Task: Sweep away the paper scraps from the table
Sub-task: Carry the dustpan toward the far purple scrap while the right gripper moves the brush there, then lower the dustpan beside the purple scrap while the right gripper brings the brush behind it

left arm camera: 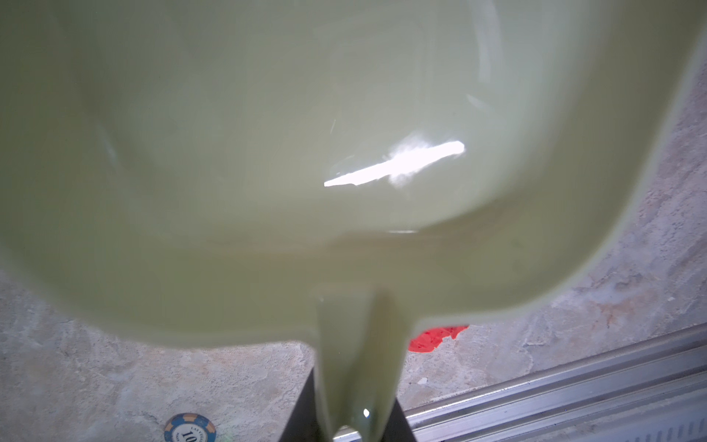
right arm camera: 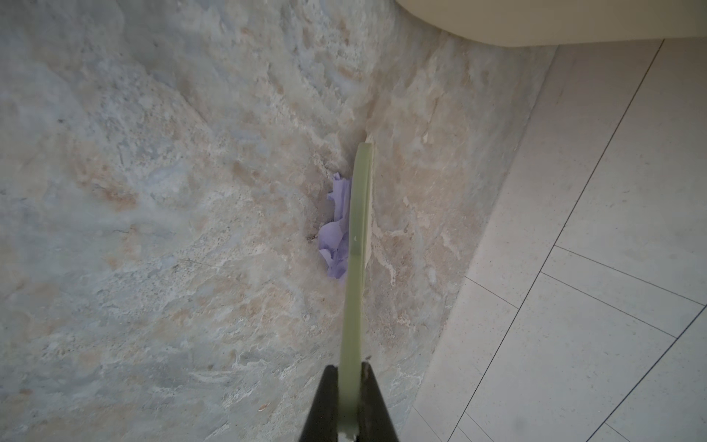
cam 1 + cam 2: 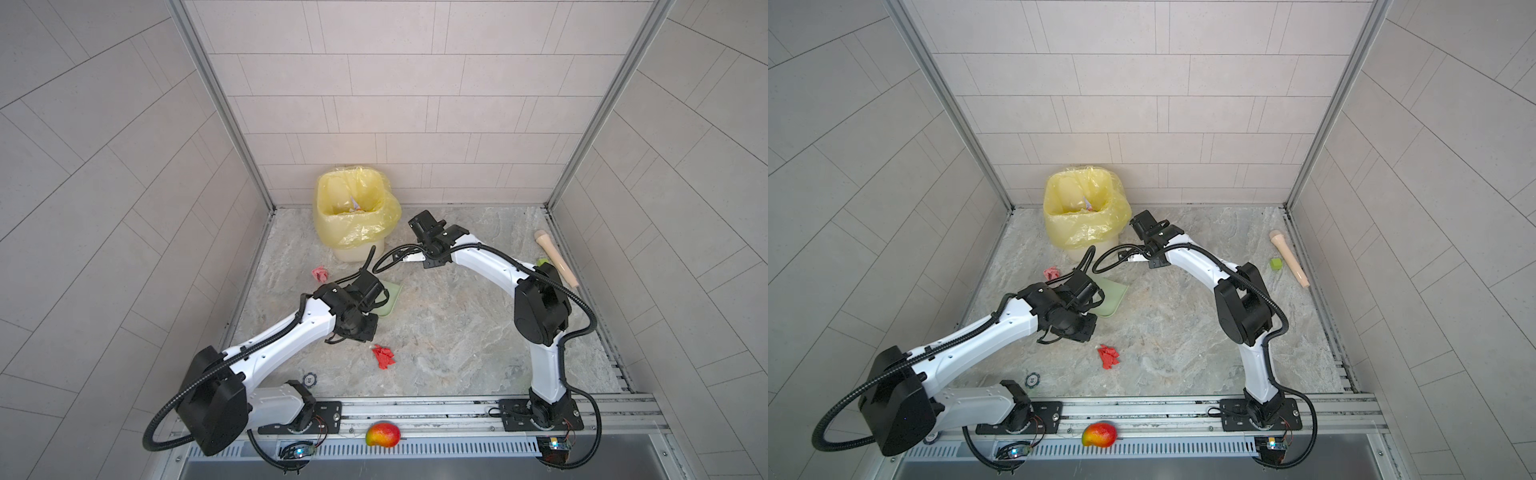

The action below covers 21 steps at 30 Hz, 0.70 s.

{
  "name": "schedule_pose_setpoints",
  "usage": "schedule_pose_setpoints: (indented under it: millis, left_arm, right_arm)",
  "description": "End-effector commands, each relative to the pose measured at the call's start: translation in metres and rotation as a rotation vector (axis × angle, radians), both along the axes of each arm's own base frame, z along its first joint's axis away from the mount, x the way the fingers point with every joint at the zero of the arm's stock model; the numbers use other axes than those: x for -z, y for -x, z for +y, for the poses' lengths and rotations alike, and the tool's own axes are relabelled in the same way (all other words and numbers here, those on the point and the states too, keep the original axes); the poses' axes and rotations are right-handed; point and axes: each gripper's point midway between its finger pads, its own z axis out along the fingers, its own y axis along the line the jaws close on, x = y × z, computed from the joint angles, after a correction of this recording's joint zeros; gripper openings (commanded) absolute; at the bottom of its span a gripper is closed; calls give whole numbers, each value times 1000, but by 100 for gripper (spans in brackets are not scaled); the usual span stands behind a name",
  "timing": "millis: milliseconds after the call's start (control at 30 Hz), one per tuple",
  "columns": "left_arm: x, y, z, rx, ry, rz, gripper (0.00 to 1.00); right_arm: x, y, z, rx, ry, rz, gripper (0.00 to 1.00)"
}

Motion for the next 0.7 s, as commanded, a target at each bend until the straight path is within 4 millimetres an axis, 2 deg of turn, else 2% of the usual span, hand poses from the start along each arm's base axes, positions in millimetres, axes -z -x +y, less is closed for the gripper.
schedule_pose_setpoints:
  millis: [0, 167, 333, 433, 667]
  left_arm:
    - [4, 4, 3, -22, 1, 16, 0]
    - [14, 5, 0, 16, -22, 56, 0]
    - [20, 1, -9, 72, -32, 82, 0]
    - [26, -2, -19, 132, -43, 109, 0]
    - [39, -13, -54, 319, -76, 152, 0]
  right_arm:
    - [-3, 38, -13, -48, 49, 107, 0]
    - [-5, 76, -30, -25, 74, 184, 0]
    - [-20, 109, -42, 32, 44, 207, 0]
    - [-39, 112, -48, 126, -7, 162, 0]
    - [-75, 92, -77, 478, -100, 37, 0]
